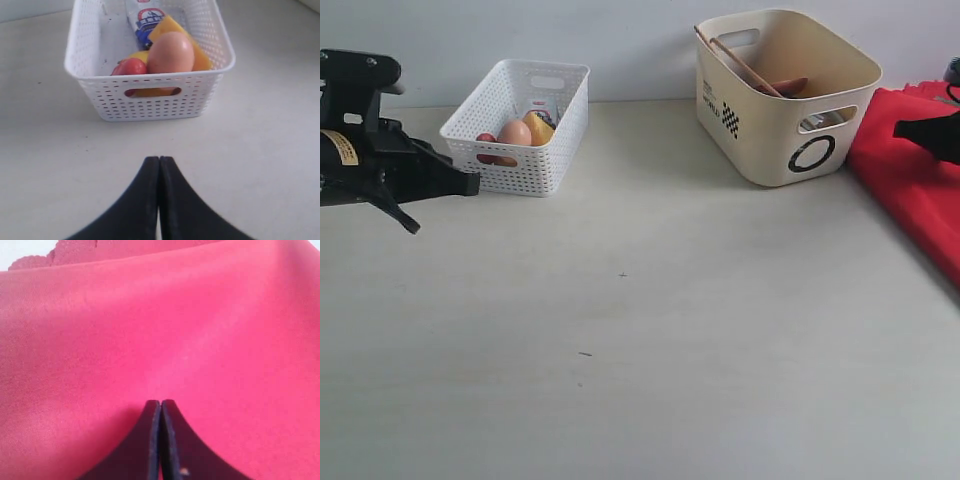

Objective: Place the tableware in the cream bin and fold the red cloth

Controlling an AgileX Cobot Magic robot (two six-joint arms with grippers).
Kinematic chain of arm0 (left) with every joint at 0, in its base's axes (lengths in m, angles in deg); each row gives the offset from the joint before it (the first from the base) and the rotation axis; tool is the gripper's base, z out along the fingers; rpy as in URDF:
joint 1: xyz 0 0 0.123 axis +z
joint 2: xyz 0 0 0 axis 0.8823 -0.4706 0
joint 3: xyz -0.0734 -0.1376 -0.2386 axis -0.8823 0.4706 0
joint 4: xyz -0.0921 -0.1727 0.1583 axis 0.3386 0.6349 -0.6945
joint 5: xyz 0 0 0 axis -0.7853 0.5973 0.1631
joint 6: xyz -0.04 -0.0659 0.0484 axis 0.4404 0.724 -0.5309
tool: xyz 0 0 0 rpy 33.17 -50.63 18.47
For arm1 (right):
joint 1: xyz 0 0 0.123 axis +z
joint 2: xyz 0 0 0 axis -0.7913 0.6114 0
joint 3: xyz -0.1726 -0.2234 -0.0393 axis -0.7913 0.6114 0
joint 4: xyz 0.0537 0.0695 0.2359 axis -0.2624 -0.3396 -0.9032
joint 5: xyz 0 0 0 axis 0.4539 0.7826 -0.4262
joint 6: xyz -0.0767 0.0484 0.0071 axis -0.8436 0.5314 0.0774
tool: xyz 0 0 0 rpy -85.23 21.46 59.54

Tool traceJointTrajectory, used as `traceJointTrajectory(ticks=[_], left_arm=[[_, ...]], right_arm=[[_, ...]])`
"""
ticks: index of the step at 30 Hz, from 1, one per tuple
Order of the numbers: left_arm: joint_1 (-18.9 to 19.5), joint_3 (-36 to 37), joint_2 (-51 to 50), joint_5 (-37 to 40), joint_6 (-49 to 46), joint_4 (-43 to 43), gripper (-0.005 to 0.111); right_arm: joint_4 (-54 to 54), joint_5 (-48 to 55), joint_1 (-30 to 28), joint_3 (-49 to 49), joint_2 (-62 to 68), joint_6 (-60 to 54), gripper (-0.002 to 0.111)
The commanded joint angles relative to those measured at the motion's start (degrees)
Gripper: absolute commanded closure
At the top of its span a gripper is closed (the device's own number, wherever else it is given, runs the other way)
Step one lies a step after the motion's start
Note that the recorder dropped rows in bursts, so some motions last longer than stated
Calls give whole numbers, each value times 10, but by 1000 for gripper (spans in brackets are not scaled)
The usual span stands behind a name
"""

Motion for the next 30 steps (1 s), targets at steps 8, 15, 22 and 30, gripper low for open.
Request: traceJointTrajectory(ticks=[8,15,22,30], left_arm=[[72,-28,-75,-52,14,4,105],[72,-39,-98,-43,12,3,105],[72,-39,-98,-42,12,3,105],[72,-39,-98,-36,12,3,105]], right_arm=[[-4,-172,-7,-129,62,21,108],[-1,-190,54,-175,69,15,108],[-1,-225,94,-186,70,-2,108],[-1,-249,106,-186,58,6,108]])
